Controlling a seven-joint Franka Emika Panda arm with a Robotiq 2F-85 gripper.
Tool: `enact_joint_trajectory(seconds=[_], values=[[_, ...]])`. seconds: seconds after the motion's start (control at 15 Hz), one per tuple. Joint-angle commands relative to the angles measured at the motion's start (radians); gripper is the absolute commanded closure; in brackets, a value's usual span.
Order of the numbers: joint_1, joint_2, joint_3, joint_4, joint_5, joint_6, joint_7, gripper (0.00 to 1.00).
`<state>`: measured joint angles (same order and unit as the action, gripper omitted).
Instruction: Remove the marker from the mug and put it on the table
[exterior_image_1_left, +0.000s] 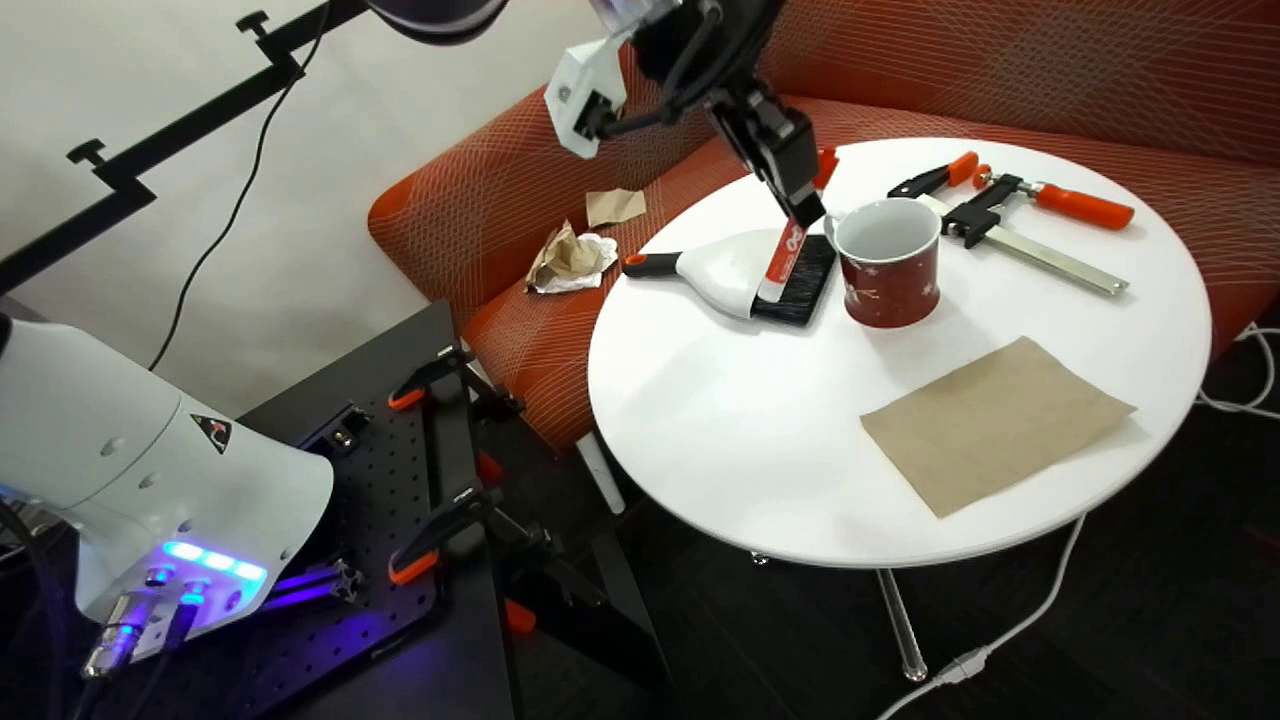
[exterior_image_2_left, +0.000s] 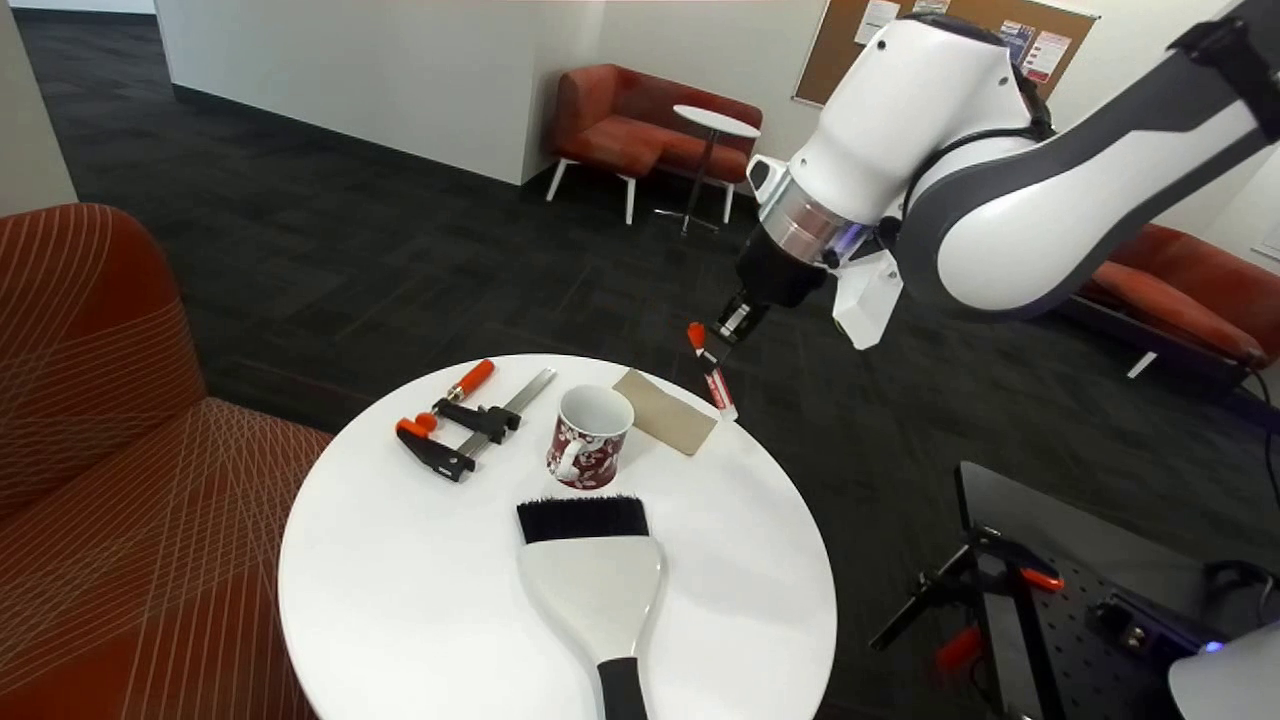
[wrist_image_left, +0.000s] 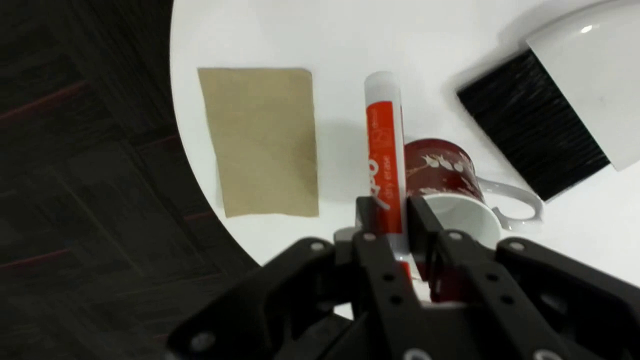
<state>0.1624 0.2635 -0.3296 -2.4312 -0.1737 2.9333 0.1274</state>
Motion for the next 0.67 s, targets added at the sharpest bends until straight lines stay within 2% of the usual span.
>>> enact_joint_trajectory(seconds=[0.0, 0.33, 0.47, 0.6], values=[[-0.079, 0.017, 0.062, -0.028, 0.025, -0.032, 0.009, 0.95], [-0.203, 0.094, 0.168, -0.018, 0.127, -0.072, -0.06, 0.95], [-0.238, 0.139, 0.198, -0.004, 0.157, -0.056, -0.078, 0.95], [-0.246, 0.188, 0.196, 0.018, 0.162, -0.046, -0.066, 0.95]])
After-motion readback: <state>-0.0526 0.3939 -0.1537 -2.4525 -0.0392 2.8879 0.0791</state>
